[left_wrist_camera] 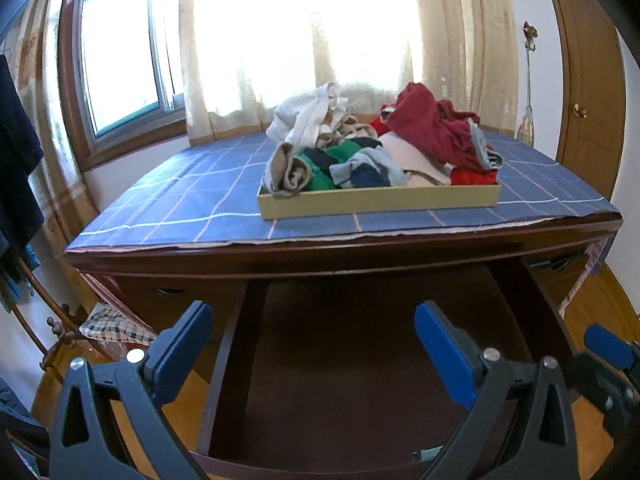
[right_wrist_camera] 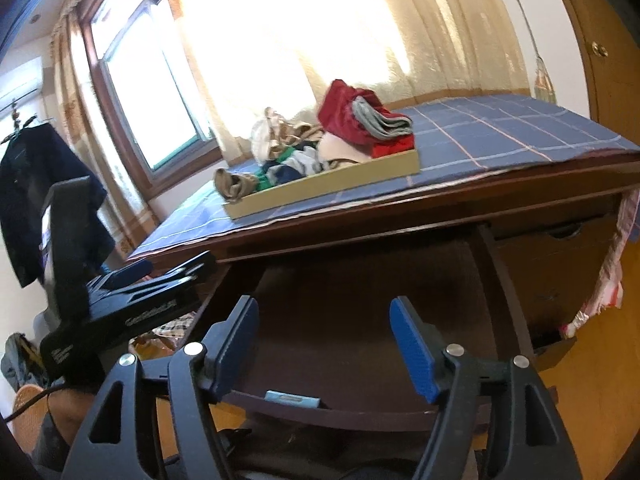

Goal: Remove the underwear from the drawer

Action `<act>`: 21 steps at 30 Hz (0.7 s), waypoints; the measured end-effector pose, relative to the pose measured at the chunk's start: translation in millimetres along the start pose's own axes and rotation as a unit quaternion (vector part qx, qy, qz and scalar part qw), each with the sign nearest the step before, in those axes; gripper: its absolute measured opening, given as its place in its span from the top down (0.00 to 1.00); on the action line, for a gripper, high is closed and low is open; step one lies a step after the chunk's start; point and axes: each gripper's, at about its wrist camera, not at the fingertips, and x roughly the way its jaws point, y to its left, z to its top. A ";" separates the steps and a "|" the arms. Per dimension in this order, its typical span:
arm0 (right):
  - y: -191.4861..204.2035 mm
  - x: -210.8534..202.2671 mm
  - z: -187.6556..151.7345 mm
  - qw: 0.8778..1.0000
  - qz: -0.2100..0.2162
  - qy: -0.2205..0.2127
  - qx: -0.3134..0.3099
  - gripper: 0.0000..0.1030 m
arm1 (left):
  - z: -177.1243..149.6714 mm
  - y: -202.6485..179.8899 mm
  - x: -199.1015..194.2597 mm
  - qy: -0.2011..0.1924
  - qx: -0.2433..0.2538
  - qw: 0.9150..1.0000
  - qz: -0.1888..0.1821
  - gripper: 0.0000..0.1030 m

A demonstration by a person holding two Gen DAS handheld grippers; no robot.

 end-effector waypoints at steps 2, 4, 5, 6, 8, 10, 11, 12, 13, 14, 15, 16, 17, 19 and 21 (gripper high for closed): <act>7.5 -6.3 -2.2 1.000 0.001 -0.009 -0.017 0.27 | 1.1 -0.1 -3.6 -0.007 -0.001 1.000 0.002 0.00; 14.5 -10.8 -4.1 0.999 -0.005 -0.015 -0.035 0.23 | 2.4 -0.2 -7.7 -0.014 -0.001 1.000 0.005 0.00; 17.4 -12.5 -5.1 0.999 -0.004 -0.017 -0.042 0.22 | 2.8 -0.8 -8.7 -0.016 -0.001 1.000 0.007 0.00; 19.7 -13.7 -5.8 0.999 -0.001 -0.017 -0.049 0.22 | 3.3 -1.3 -11.1 -0.021 0.002 1.000 0.011 0.00; 19.8 -16.4 -3.2 0.998 -0.010 -0.025 -0.054 0.22 | 3.5 -2.2 -15.1 -0.029 0.008 0.999 0.017 0.00; 15.5 -24.3 4.0 0.997 -0.034 -0.051 -0.053 0.22 | 4.3 -3.2 -17.5 -0.036 0.012 0.999 0.020 0.00; 12.9 -30.2 9.9 0.995 -0.050 -0.073 -0.052 0.22 | 5.4 -3.5 -18.9 -0.039 0.014 0.999 0.023 0.00; 10.6 -35.2 16.4 0.992 -0.065 -0.091 -0.052 0.22 | 7.3 -3.4 -20.2 -0.042 0.016 0.999 0.026 0.00; 9.3 -37.1 21.1 0.991 -0.075 -0.100 -0.052 0.22 | 9.3 -3.3 -20.7 -0.043 0.016 0.999 0.027 0.00; 8.1 -38.4 30.2 0.988 -0.091 -0.109 -0.051 0.22 | 11.8 -3.0 -21.4 -0.044 0.016 0.999 0.028 0.00; 7.5 -38.8 37.3 0.987 -0.099 -0.112 -0.052 0.22 | 15.6 -2.0 -22.0 -0.045 0.013 0.999 0.028 0.00; 7.7 -38.3 46.0 0.987 -0.101 -0.114 -0.053 0.22 | 18.4 -1.4 -22.7 -0.046 0.010 0.999 0.027 0.00; 8.6 -37.5 56.0 0.987 -0.099 -0.117 -0.054 0.22 | 22.2 -0.8 -23.9 -0.049 0.006 0.998 0.025 0.00; 11.7 -36.5 69.7 0.985 -0.103 -0.124 -0.057 0.22 | 30.9 -1.3 -27.2 -0.060 0.005 0.998 0.026 0.00; 17.3 -34.0 84.0 0.984 -0.110 -0.132 -0.056 0.22 | 36.5 -4.4 -29.0 -0.062 0.007 0.998 0.025 0.00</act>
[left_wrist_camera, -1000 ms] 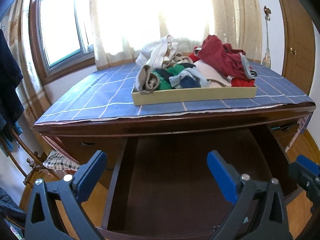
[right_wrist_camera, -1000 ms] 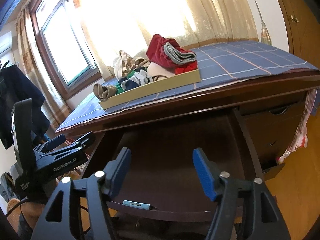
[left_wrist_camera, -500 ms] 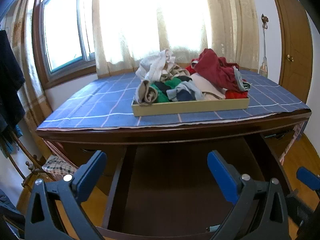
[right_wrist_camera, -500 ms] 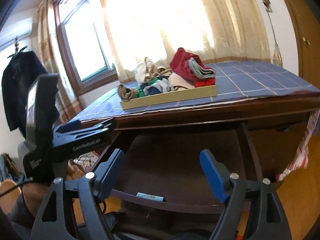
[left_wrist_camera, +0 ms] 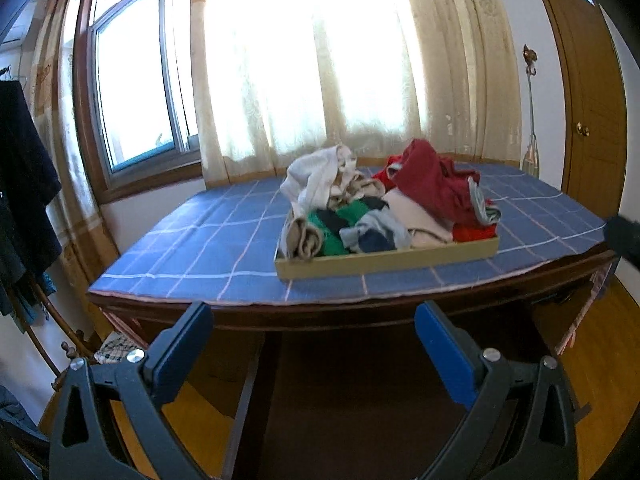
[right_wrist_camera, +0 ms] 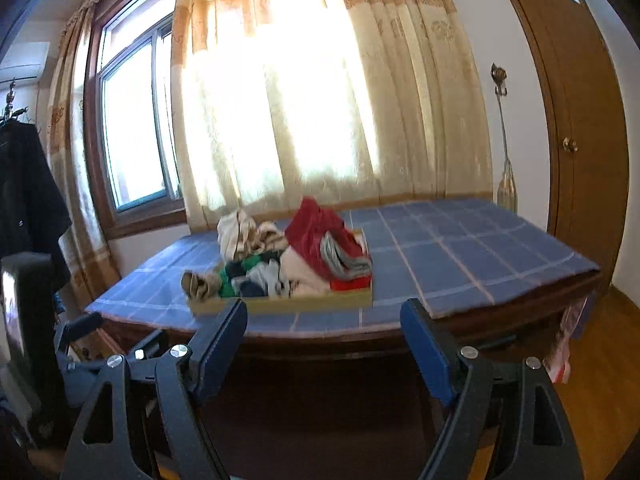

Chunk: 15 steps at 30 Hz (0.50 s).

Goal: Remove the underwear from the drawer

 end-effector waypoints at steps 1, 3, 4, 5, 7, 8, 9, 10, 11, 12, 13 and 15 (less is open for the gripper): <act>2.3 0.9 3.9 1.000 -0.003 -0.002 0.003 0.22 | 3.0 -1.7 -0.7 0.000 0.000 1.000 -0.003 0.00; 8.1 3.6 10.4 1.000 -0.002 -0.003 0.015 0.22 | 6.4 -4.7 -2.7 0.002 -0.003 1.000 -0.012 0.00; 10.6 4.5 11.2 1.000 -0.001 -0.002 0.020 0.22 | 7.2 -5.6 -3.1 0.004 -0.005 1.000 -0.015 0.00; 14.3 3.8 10.7 1.000 -0.004 -0.004 0.022 0.21 | 8.1 -7.1 -4.1 0.008 -0.006 1.000 -0.018 0.00; 20.9 1.7 8.0 1.000 -0.011 -0.008 0.015 0.21 | 7.9 -8.2 -7.4 0.012 -0.006 1.000 -0.018 0.00; 25.5 -1.5 5.8 1.000 -0.016 -0.012 0.007 0.21 | 7.5 -8.0 -9.8 0.009 -0.006 1.000 -0.015 0.00; 27.9 -4.5 4.0 1.000 -0.019 -0.015 0.003 0.21 | 7.2 -7.3 -12.6 0.004 -0.006 1.000 -0.008 0.00; 29.5 -7.3 1.8 1.000 -0.019 -0.019 0.001 0.21 | 7.0 -6.7 -15.0 0.001 -0.007 1.000 -0.001 0.00; 30.5 -10.8 0.1 1.000 -0.019 -0.024 0.003 0.21 | 7.0 -5.4 -17.7 -0.003 -0.009 1.000 0.006 0.00; 30.2 -12.8 -1.2 0.999 -0.020 -0.027 0.007 0.21 | 7.0 -4.0 -20.2 -0.008 -0.011 1.000 0.011 0.00; 29.7 -14.6 -2.5 0.999 -0.021 -0.030 0.012 0.21 | 7.0 -2.2 -21.9 -0.011 -0.014 1.000 0.011 0.00; 27.1 -17.4 -5.1 0.999 -0.020 -0.034 0.023 0.21 | 6.7 1.0 -22.9 -0.012 -0.023 1.000 0.006 0.00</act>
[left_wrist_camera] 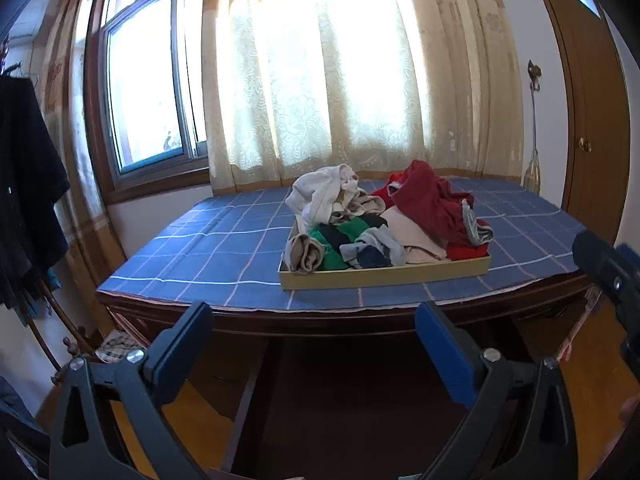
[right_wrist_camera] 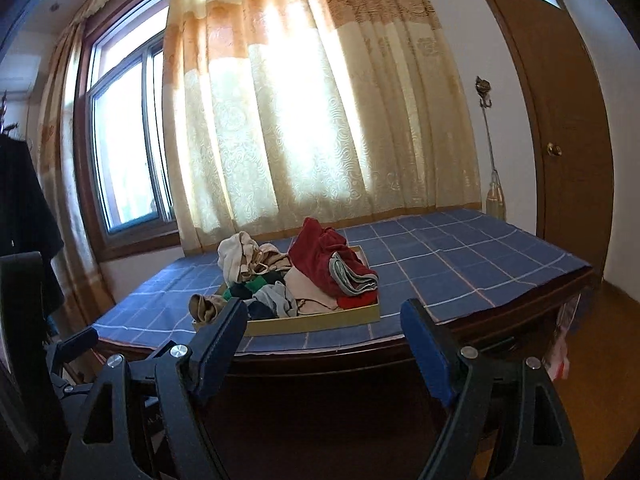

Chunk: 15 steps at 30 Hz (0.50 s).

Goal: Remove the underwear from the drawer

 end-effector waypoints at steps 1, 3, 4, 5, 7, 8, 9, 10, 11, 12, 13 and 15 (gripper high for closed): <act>-0.6 -0.3 -0.9 1.000 0.000 0.000 0.003 0.21 | -0.2 0.8 0.2 0.002 -0.002 1.000 -0.001 0.00; -0.5 1.4 -1.6 1.000 0.000 0.003 0.003 0.21 | -0.6 1.1 1.6 0.007 -0.004 1.000 -0.004 0.00; -0.1 1.6 -1.8 1.000 0.001 0.004 0.002 0.21 | -0.7 0.9 1.7 0.007 -0.003 1.000 -0.005 0.00; 0.2 1.7 -2.0 1.000 0.002 0.005 0.002 0.21 | -0.8 0.3 1.6 0.007 -0.002 1.000 -0.005 0.00; -0.3 0.8 -2.4 1.000 0.002 0.004 0.001 0.21 | -1.1 -2.2 2.0 0.006 0.002 1.000 -0.005 0.00; -0.5 0.7 -2.4 1.000 0.002 0.004 0.001 0.21 | -1.3 -3.3 2.0 0.005 0.004 1.000 -0.004 0.00; -0.4 0.7 -2.4 1.000 0.003 0.004 0.002 0.21 | -1.5 -4.2 2.0 0.005 0.006 1.000 -0.005 0.00; -0.4 0.7 -2.4 1.000 0.002 0.004 0.002 0.21 | -1.6 -4.8 1.9 0.006 0.008 1.000 -0.005 0.00; -0.3 0.9 -2.3 1.000 0.002 0.005 0.001 0.21 | -1.7 -5.4 1.9 0.006 0.008 1.000 -0.006 0.00; -0.4 1.0 -2.4 1.000 0.002 0.005 0.002 0.21 | -2.0 -6.0 1.6 0.006 0.009 1.000 -0.007 0.00; -0.5 0.7 -2.8 1.000 0.002 0.006 0.002 0.21 | -1.9 -6.2 1.6 0.006 0.009 1.000 -0.007 0.00; -1.0 0.9 -3.2 1.000 0.002 0.007 0.003 0.21 | -1.8 -6.1 1.6 0.006 0.009 1.000 -0.006 0.00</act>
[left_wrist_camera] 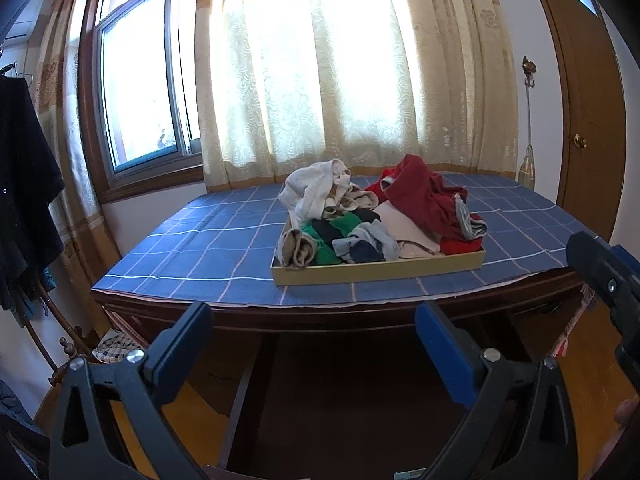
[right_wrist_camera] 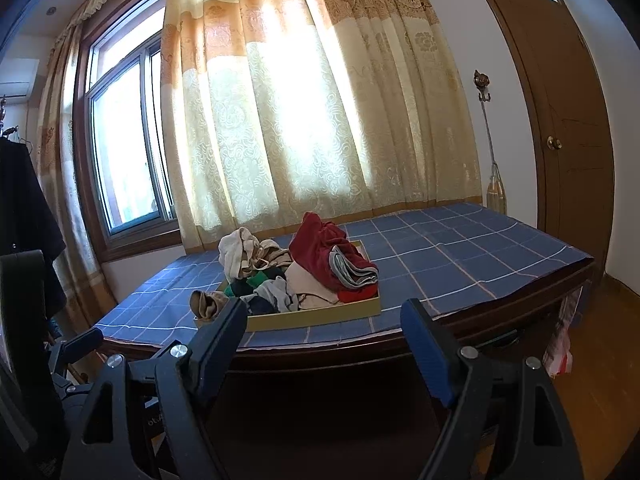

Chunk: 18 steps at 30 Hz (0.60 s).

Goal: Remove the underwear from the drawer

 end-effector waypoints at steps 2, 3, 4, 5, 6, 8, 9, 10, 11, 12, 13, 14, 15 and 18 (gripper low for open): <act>-0.8 0.3 0.1 1.000 0.000 0.001 0.001 0.21 | -0.1 0.1 -0.2 0.001 0.000 1.000 -0.001 0.00; -0.9 -0.1 -0.1 1.000 0.000 0.001 0.002 0.21 | -0.1 -0.3 -0.4 0.000 -0.001 1.000 -0.001 0.00; -1.1 -0.2 -0.4 1.000 0.000 0.001 0.002 0.21 | -0.1 -0.1 -0.5 0.000 0.000 1.000 0.000 0.00; -1.2 -0.3 -0.8 1.000 0.000 0.001 0.003 0.21 | -0.1 0.1 -0.5 0.000 0.000 1.000 -0.001 0.00; -1.5 0.0 -1.2 1.000 0.000 0.002 0.003 0.21 | -0.1 -0.5 -0.8 0.000 0.000 1.000 -0.001 0.00; -2.0 0.0 -1.9 1.000 -0.001 0.003 0.003 0.21 | 0.0 0.1 -0.5 0.001 0.000 1.000 -0.001 0.00; -2.6 0.3 -2.1 1.000 -0.001 0.003 0.003 0.21 | 0.0 -0.1 -0.5 0.000 0.000 1.000 0.000 0.00; -2.7 0.0 -2.6 1.000 -0.001 0.004 0.004 0.21 | 0.0 -0.2 -0.5 0.000 0.000 1.000 0.000 0.00; -3.0 0.3 -2.9 1.000 -0.001 0.005 0.004 0.21 | -0.1 -0.2 -0.4 0.000 0.000 1.000 -0.001 0.00; -3.2 0.2 -3.1 1.000 -0.001 0.005 0.005 0.21 | -0.1 -0.2 -0.4 0.001 0.000 1.000 -0.001 0.00; -3.5 0.5 -3.0 1.000 -0.001 0.005 0.005 0.21 | 0.1 0.1 -0.5 0.000 0.000 1.000 -0.001 0.00; -3.8 0.6 -3.2 1.000 -0.001 0.005 0.005 0.21 | 0.0 0.1 -0.5 0.000 0.000 1.000 -0.001 0.00; -3.9 0.4 -3.3 1.000 -0.001 0.005 0.006 0.21 | 0.0 0.0 -0.6 0.000 -0.001 1.000 -0.001 0.00; -3.8 0.3 -3.4 1.000 -0.001 0.005 0.005 0.21 | 0.1 0.1 -0.5 0.000 -0.001 1.000 -0.001 0.00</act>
